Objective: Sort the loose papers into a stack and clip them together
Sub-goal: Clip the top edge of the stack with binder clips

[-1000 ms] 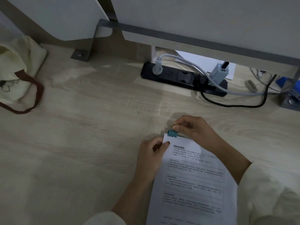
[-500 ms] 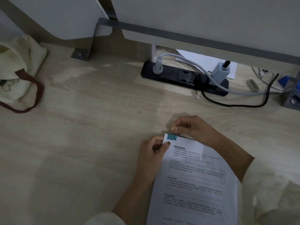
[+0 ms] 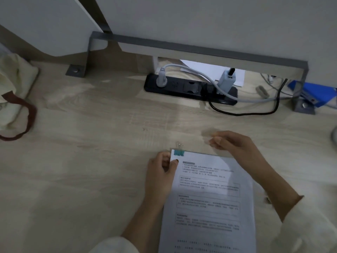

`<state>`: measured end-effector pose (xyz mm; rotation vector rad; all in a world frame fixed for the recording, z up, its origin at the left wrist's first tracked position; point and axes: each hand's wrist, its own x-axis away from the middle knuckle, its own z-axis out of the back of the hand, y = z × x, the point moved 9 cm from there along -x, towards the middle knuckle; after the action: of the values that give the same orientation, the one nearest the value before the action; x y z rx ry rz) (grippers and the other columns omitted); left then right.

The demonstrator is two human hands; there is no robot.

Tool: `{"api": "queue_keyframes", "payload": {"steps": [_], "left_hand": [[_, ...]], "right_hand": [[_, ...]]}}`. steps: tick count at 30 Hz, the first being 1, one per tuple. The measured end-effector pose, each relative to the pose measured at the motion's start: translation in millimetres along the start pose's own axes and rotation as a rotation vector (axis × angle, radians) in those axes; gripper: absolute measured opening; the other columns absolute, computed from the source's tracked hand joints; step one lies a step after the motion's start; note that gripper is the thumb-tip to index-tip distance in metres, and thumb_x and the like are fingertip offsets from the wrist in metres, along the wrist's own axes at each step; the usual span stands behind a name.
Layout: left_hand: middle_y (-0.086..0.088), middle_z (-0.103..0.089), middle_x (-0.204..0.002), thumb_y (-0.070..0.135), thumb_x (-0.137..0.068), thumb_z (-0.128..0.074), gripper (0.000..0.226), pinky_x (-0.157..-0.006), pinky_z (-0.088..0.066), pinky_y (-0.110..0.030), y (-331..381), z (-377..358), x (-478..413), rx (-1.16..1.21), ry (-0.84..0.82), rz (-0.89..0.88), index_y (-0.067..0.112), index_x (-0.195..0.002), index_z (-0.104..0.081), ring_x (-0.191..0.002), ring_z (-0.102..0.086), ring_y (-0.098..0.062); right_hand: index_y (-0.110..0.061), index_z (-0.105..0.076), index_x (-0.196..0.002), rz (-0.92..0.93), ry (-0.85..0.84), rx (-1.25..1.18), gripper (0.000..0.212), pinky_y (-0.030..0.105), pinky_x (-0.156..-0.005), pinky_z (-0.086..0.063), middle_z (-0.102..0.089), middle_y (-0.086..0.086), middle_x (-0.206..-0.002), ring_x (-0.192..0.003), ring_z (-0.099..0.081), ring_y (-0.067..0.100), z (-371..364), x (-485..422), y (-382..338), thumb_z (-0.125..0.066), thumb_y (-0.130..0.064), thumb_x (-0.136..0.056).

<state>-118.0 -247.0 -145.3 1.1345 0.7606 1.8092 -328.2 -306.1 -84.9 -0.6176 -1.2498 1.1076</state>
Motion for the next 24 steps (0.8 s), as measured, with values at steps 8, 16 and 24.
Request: {"api": "queue_keyframes", "payload": {"steps": [8,16,24], "left_hand": [[-0.006,-0.053,-0.121,0.025,-0.081,-0.060,0.038,-0.097,-0.037,-0.029,69,-25,26,-0.546,0.057,-0.549,0.014,-0.117,-0.054,-0.112,-0.036,-0.014],[-0.003,-0.063,-0.112,0.032,-0.076,-0.059,0.039,-0.100,-0.031,-0.033,83,-77,27,-0.955,-0.175,-0.764,0.014,-0.110,-0.063,-0.103,-0.053,-0.022],[0.002,-0.036,-0.138,0.034,-0.094,-0.041,0.046,-0.106,-0.024,-0.028,78,-83,27,-0.914,-0.295,-0.676,0.020,-0.137,-0.035,-0.126,-0.032,-0.017]], "right_hand": [[-0.018,-0.066,-0.085,-0.170,0.502,0.285,0.011,-0.002,-0.061,-0.038,-0.069,0.002,-0.087,-0.077,-0.062,0.014,129,114,86,-0.057,-0.014,-0.088],[-0.009,-0.061,-0.089,-0.300,0.505,0.288,0.016,0.020,-0.057,-0.039,-0.063,0.005,-0.080,-0.070,-0.056,0.014,123,124,122,-0.063,-0.024,-0.085],[-0.003,-0.057,-0.080,-0.369,0.489,0.399,0.024,0.020,-0.051,-0.033,-0.056,0.007,-0.073,-0.062,-0.050,0.015,119,115,125,-0.058,-0.025,-0.088]]}}
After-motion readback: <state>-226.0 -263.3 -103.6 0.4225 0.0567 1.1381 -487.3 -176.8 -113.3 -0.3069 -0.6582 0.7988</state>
